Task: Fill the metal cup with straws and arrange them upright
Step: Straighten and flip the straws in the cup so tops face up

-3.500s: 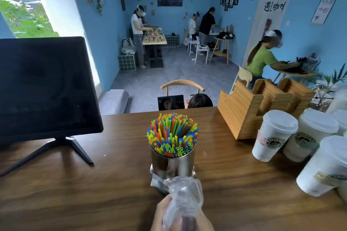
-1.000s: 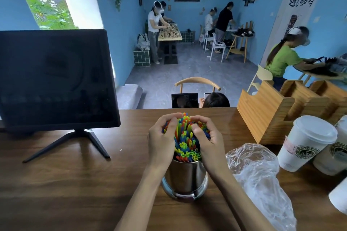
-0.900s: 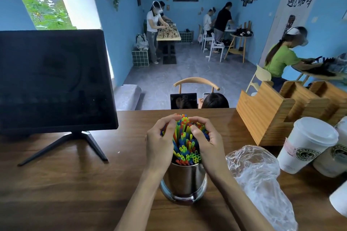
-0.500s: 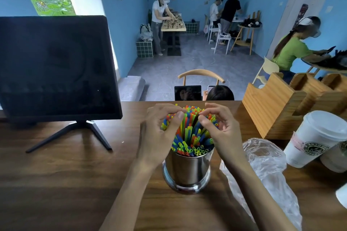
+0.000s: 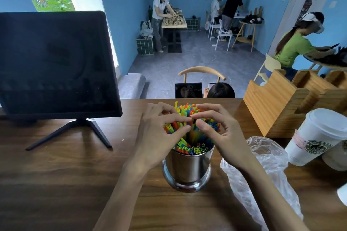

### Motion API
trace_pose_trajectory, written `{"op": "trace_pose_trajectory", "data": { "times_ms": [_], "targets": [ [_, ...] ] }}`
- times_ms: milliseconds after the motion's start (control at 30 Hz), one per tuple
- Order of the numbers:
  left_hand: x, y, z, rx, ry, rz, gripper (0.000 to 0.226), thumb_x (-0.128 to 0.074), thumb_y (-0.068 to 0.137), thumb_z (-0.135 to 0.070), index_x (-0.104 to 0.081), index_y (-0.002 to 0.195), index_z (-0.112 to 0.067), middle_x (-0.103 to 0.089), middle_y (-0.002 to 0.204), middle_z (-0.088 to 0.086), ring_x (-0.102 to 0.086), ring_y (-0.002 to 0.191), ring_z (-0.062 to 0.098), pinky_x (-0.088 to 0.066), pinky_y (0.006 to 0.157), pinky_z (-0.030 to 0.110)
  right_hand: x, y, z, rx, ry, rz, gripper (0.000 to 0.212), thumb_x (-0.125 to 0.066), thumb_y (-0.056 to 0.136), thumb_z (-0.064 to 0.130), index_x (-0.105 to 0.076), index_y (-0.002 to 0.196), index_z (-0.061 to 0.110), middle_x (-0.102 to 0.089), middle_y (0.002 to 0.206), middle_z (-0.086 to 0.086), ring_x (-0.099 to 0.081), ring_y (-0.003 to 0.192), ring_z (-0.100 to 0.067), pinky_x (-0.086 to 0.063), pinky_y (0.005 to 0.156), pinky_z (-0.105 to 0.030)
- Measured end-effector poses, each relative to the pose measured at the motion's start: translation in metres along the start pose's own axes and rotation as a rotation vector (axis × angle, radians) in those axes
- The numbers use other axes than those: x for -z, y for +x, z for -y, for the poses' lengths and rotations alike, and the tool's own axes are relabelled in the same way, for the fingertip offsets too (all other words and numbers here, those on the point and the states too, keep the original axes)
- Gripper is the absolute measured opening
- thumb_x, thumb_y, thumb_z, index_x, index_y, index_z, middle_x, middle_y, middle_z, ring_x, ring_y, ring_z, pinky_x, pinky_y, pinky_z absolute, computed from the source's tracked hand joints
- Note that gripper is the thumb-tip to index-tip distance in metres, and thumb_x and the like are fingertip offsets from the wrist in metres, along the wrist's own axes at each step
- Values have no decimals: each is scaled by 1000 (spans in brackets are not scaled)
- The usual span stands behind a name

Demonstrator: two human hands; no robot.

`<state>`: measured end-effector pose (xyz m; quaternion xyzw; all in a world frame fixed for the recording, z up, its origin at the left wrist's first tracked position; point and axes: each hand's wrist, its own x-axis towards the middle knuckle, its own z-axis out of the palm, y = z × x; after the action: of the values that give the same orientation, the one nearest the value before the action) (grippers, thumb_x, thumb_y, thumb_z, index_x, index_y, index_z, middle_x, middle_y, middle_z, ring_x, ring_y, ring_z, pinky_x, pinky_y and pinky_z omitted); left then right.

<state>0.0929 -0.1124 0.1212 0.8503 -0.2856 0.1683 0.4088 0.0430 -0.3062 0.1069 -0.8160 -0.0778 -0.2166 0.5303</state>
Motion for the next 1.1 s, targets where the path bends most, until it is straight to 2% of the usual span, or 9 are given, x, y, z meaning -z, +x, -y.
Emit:
{"op": "trace_pose_trajectory", "data": {
  "times_ms": [100, 167, 333, 500, 667, 833, 967, 1033, 1100],
  "targets": [
    [1, -1, 1, -34, 14, -67, 27, -82, 79, -39, -70, 101, -50, -58, 92, -32, -52, 101, 6, -47, 85, 28, -2, 0, 0, 54, -34, -28, 14, -70, 89, 40, -77, 99, 33, -60, 125, 20, -54, 127, -9, -49, 103, -47],
    [0, -2, 2, -40, -11, -108, 24, -82, 77, -40, -75, 100, -43, -60, 90, -33, -58, 99, 5, -53, 82, 32, -3, -1, -3, 109, -91, -54, 12, -72, 88, 35, -78, 98, 31, -63, 124, 19, -53, 129, -11, -46, 105, -49],
    [-4, -4, 4, -84, -39, -211, 23, -75, 77, -46, -80, 92, -30, -60, 87, -30, -64, 89, 6, -56, 74, 27, -5, 0, -8, 185, -166, -117, 15, -67, 91, 38, -79, 101, 35, -67, 119, 20, -51, 133, -11, -43, 106, -52],
    [-4, 0, 8, -98, 67, -159, 18, -78, 78, -42, -81, 88, -28, -70, 89, -21, -57, 95, 9, -54, 75, 33, -5, 0, -7, 196, -245, -112, 21, -62, 92, 39, -77, 107, 35, -66, 119, 21, -48, 135, -11, -39, 109, -50],
    [-1, 2, 8, -90, 68, -99, 15, -80, 81, -37, -80, 95, -33, -72, 96, -19, -57, 102, 9, -53, 82, 34, -2, 5, -1, 141, -208, -115, 17, -67, 86, 40, -80, 94, 33, -68, 113, 21, -52, 131, -9, -43, 107, -48],
    [-2, 1, 5, -25, -22, -30, 17, -80, 82, -37, -74, 97, -42, -68, 98, -23, -58, 106, 7, -53, 86, 38, 10, 18, 7, 30, -192, 57, 3, -76, 84, 37, -77, 84, 35, -67, 108, 27, -52, 124, 2, -44, 107, -44],
    [-1, 2, 1, 7, -90, 11, 25, -79, 83, -40, -68, 105, -46, -63, 106, -25, -57, 110, 7, -52, 89, 32, 11, 25, 11, 13, -222, 127, 5, -71, 89, 39, -71, 88, 35, -65, 108, 27, -52, 120, 2, -44, 107, -41],
    [-1, 3, 1, -11, -66, 15, 21, -74, 84, -45, -70, 105, -46, -63, 106, -24, -54, 112, 6, -48, 91, 26, 9, 26, 12, 33, -181, 91, 7, -68, 92, 40, -69, 91, 33, -66, 105, 23, -55, 116, -2, -46, 102, -39],
    [-2, 3, 2, 1, -56, 27, 25, -67, 84, -57, -72, 105, -46, -61, 109, -25, -51, 115, 5, -40, 92, 14, 10, 27, 16, 76, -123, 3, 7, -65, 95, 42, -66, 95, 35, -67, 102, 17, -59, 110, -9, -49, 95, -41]
  ]
}}
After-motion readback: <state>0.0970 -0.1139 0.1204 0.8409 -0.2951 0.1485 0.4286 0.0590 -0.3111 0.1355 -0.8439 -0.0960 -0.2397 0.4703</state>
